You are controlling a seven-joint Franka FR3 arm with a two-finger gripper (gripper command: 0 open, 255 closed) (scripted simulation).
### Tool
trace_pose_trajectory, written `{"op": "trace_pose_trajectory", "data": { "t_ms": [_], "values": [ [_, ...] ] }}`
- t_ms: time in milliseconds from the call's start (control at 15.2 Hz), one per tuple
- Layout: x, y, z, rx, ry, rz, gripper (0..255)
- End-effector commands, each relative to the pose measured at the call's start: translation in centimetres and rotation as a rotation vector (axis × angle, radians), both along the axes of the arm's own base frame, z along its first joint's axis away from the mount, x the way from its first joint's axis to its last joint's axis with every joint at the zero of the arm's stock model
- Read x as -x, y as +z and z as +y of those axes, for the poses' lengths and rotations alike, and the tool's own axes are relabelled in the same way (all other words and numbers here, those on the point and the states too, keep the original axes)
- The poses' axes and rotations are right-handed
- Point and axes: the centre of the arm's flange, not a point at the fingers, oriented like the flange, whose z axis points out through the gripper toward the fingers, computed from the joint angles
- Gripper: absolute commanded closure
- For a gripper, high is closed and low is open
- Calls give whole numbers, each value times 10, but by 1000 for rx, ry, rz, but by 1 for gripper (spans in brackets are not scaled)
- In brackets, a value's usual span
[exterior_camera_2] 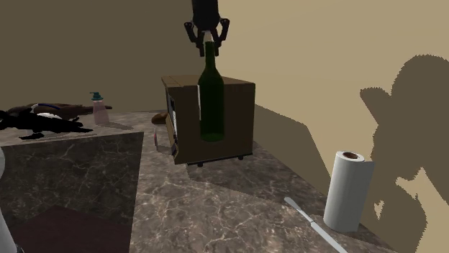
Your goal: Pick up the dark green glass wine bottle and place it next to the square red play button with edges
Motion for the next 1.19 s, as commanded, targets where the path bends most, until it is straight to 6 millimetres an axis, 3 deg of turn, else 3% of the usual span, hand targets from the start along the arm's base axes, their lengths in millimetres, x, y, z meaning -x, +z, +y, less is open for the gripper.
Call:
{"op": "trace_pose_trajectory", "data": {
  "t_ms": [0, 1122],
  "values": [
    [-1, 2, 28, 1, -2, -1, 255],
    [-27, 3, 251, 1, -2, -1, 255]
  ]
}}
